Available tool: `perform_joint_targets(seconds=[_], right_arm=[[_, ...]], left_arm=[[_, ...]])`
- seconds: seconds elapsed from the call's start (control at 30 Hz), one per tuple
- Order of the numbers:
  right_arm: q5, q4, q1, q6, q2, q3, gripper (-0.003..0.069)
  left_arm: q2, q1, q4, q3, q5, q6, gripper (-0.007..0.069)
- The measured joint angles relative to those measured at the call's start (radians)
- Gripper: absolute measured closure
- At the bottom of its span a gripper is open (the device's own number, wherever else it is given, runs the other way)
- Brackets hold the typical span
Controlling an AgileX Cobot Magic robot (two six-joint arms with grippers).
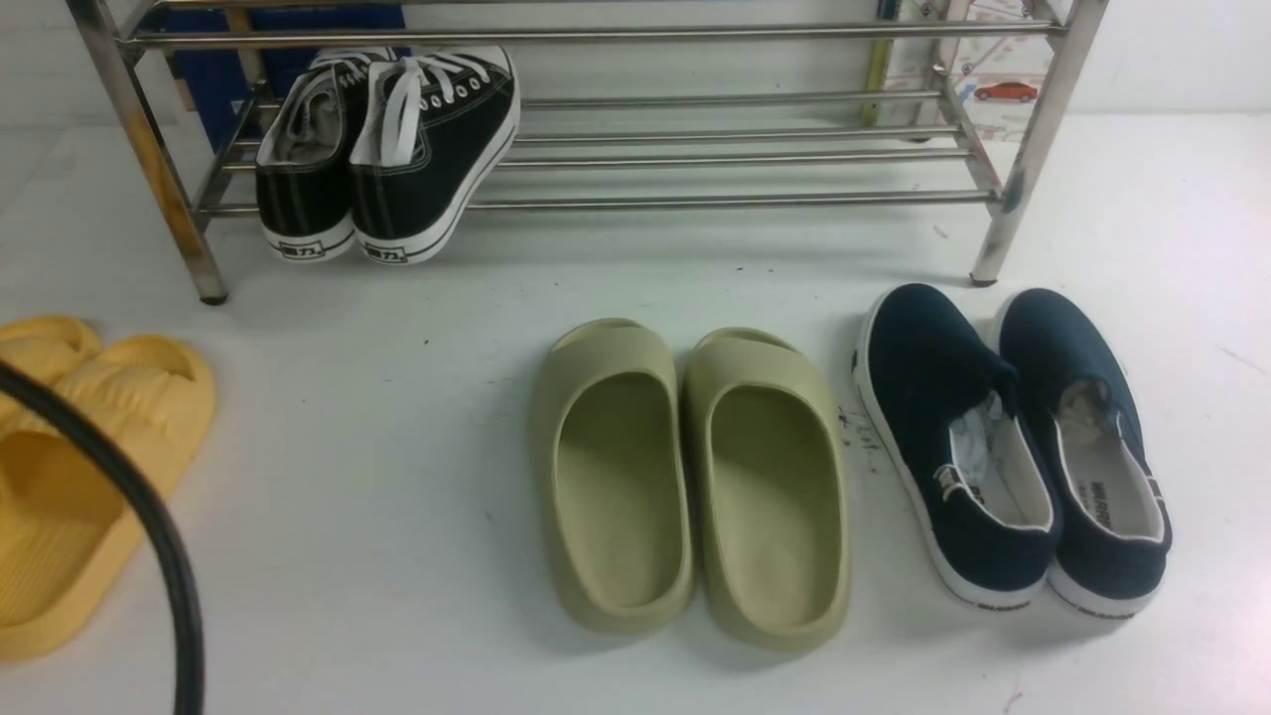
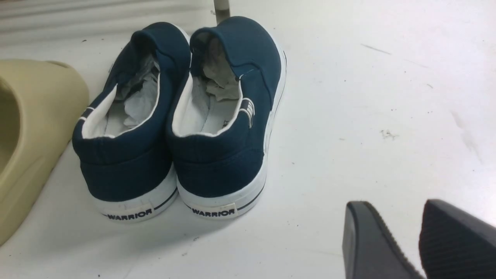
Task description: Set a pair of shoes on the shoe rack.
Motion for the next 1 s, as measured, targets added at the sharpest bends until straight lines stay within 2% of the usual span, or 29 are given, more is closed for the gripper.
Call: perform_joint_targets(seconds=[0.13, 0.23, 0.3, 0.37, 0.4, 0.47, 0.67, 0.77, 0.8, 1.0], right_arm=[[0.0, 0.0, 0.0, 0.0, 0.0, 0.0, 0.0419], [0.0, 0.0, 0.0, 0.0, 0.0, 0.0, 0.0419], [0.0, 0.0, 0.0, 0.0, 0.0, 0.0, 0.0419], [0.0, 0.0, 0.0, 0.0, 0.0, 0.0, 0.0419], [0.0, 0.0, 0.0, 0.0, 0.0, 0.0, 0.0419], [0.0, 0.0, 0.0, 0.0, 0.0, 0.0, 0.0419], [0.0, 0.0, 0.0, 0.0, 0.0, 0.0, 0.0419], [0.0, 0.0, 0.0, 0.0, 0.0, 0.0, 0.0419], [0.0, 0.0, 0.0, 0.0, 0.0, 0.0, 0.0419], [0.0, 0.0, 0.0, 0.0, 0.0, 0.0, 0.0419]], left_arm=[[-0.042, 0.0, 0.0, 0.0, 0.0, 0.062, 0.0638], [-0.106, 0.0, 0.013, 0.062, -0.102, 0.046, 0.0638], [-0.149, 0.0, 0.027, 0.132, -0.209, 0.014, 0.0638], [-0.224, 0.0, 0.043, 0.272, -0.407, -0.018, 0.0638], [-0.224, 0.0, 0.044, 0.272, -0.424, -0.02, 0.0638], [-0.302, 0.0, 0.053, 0.443, -0.64, -0.034, 0.0638], [-0.448, 0.003, 0.055, 0.752, -1.041, -0.037, 0.0638], [-0.481, 0.024, 0.055, 0.808, -1.09, -0.037, 0.0638], [-0.503, 0.059, 0.049, 0.844, -1.102, -0.038, 0.0638], [-0.543, 0.161, 0.044, 0.905, -1.086, -0.038, 0.0638]])
